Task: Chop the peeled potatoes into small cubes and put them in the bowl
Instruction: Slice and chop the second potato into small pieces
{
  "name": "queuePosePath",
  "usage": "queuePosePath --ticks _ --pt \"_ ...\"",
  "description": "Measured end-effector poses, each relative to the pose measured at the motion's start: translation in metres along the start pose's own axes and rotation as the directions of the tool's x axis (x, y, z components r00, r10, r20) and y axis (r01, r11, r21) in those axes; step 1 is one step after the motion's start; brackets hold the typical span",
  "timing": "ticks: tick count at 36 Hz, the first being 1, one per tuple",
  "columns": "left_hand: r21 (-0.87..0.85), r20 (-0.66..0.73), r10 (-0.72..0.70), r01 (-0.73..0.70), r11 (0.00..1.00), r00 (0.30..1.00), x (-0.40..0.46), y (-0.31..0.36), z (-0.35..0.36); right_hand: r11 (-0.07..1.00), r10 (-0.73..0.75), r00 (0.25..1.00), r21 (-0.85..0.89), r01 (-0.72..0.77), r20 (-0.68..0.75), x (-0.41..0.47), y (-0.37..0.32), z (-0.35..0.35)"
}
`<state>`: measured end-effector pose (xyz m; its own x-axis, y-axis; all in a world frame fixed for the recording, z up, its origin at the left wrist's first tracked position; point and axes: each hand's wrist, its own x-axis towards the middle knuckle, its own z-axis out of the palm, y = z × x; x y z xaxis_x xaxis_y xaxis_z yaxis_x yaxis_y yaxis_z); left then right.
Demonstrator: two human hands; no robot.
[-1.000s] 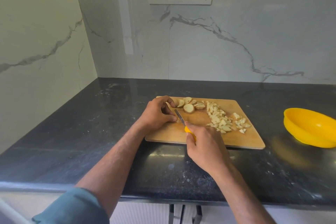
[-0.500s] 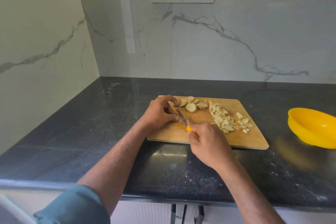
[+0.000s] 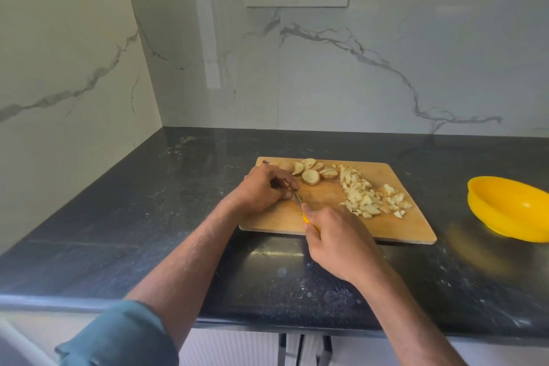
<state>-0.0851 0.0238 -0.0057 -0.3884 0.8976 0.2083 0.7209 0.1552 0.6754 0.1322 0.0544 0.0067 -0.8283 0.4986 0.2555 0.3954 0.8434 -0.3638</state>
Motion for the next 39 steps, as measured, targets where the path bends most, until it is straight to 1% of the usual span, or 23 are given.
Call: queuePosePath --ticks 3,7,10,13,16,23,33,36,39 --pt "-0.003 -0.002 0.0 0.0 1.0 1.0 0.0 0.001 0.0 0.997 0.016 0.999 0.081 -0.018 0.034 -0.012 0.007 -0.006" --pt "-0.03 -0.012 -0.017 0.016 0.999 1.0 -0.003 0.003 -0.001 0.988 0.039 0.999 0.15 -0.042 0.02 -0.018 0.025 -0.019" --pt "-0.077 -0.036 -0.039 0.036 0.996 0.999 -0.005 0.004 -0.002 0.975 0.056 0.997 0.216 -0.043 -0.057 -0.019 0.028 -0.025" --pt "-0.111 -0.083 -0.068 0.059 0.992 0.994 -0.006 0.004 -0.003 0.969 0.06 0.987 0.248 -0.021 -0.15 -0.015 0.021 -0.014" --pt "-0.116 -0.116 -0.092 0.078 0.99 0.989 -0.007 0.006 -0.002 0.986 0.03 0.98 0.169 0.003 -0.196 -0.006 0.013 0.002" --pt "-0.148 -0.131 -0.116 0.096 0.984 0.985 -0.01 0.007 -0.005 0.999 -0.005 0.983 0.037 0.012 -0.181 -0.003 0.005 0.013" --pt "-0.196 -0.128 -0.153 0.126 0.973 0.98 -0.01 0.006 -0.004 1.0 -0.002 0.992 -0.002 0.001 -0.129 -0.003 0.002 0.008" --pt "-0.19 -0.121 -0.149 0.124 0.974 0.981 -0.009 0.006 -0.004 1.0 0.005 0.997 -0.026 -0.007 -0.081 -0.001 0.002 0.007" --pt "-0.17 -0.107 -0.141 0.122 0.978 0.984 -0.008 0.007 -0.004 1.0 0.023 0.998 -0.009 -0.024 -0.056 0.003 0.003 0.003"
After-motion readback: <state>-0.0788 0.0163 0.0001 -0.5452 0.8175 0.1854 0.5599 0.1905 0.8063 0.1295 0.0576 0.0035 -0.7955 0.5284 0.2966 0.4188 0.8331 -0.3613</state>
